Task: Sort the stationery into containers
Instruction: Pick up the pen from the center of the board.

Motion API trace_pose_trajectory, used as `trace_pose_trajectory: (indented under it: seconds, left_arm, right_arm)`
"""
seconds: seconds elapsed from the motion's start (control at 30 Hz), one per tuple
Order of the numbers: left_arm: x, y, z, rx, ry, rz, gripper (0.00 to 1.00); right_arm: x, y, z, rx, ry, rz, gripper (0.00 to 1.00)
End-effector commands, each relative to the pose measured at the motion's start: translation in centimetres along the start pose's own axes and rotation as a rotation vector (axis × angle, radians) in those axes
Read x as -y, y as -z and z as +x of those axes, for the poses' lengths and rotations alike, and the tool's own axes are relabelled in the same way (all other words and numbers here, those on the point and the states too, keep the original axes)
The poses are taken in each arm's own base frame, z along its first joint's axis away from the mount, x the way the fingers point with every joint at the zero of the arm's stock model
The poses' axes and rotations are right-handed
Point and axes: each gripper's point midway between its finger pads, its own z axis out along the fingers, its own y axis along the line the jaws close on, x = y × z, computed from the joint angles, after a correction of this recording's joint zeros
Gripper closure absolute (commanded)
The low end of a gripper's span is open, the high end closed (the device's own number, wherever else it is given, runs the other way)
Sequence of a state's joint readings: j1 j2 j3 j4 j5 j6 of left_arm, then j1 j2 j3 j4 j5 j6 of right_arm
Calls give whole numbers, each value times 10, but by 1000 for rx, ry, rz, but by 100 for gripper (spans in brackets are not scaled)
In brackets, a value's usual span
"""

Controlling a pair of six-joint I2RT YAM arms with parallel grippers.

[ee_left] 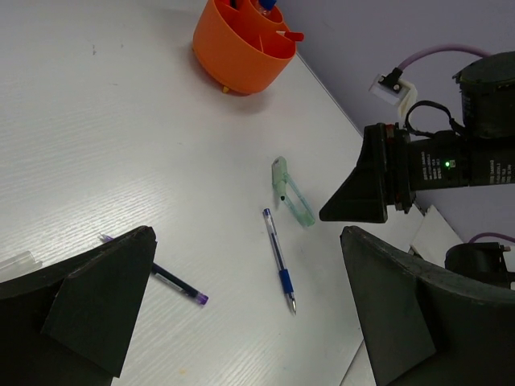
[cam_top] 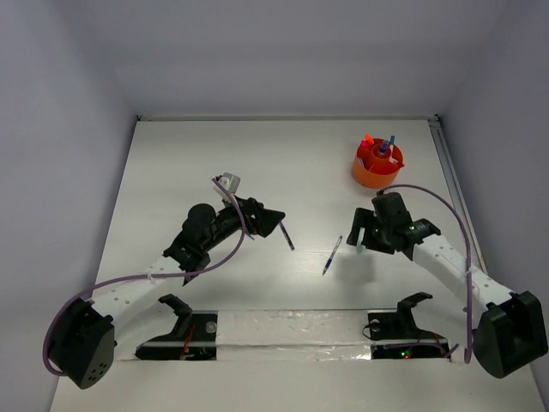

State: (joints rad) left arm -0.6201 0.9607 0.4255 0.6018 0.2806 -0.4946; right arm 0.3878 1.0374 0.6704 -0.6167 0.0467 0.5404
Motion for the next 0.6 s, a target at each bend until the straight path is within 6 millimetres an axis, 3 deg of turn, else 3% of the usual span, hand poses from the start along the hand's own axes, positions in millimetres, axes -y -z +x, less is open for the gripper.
trace_pose_trajectory:
  seconds: [0.0,0.23,0.47,0.57]
  left_arm:
    - [17,-1,-23,72,-29,59,1]
    - [16,-2,-22,67,-28,54,1]
    - [16,-1,-22,70,-27,56,1]
    - [16,-1,-23,72,-29,55,1]
  right_arm:
    - [-13,-12,-1,23,-74,-56,17]
    - [-7,-33,-1,39,-83,-8,35]
    - [3,-50,-9,67,-82,62,42]
    - [8,-57,-3,47,-84,86,49]
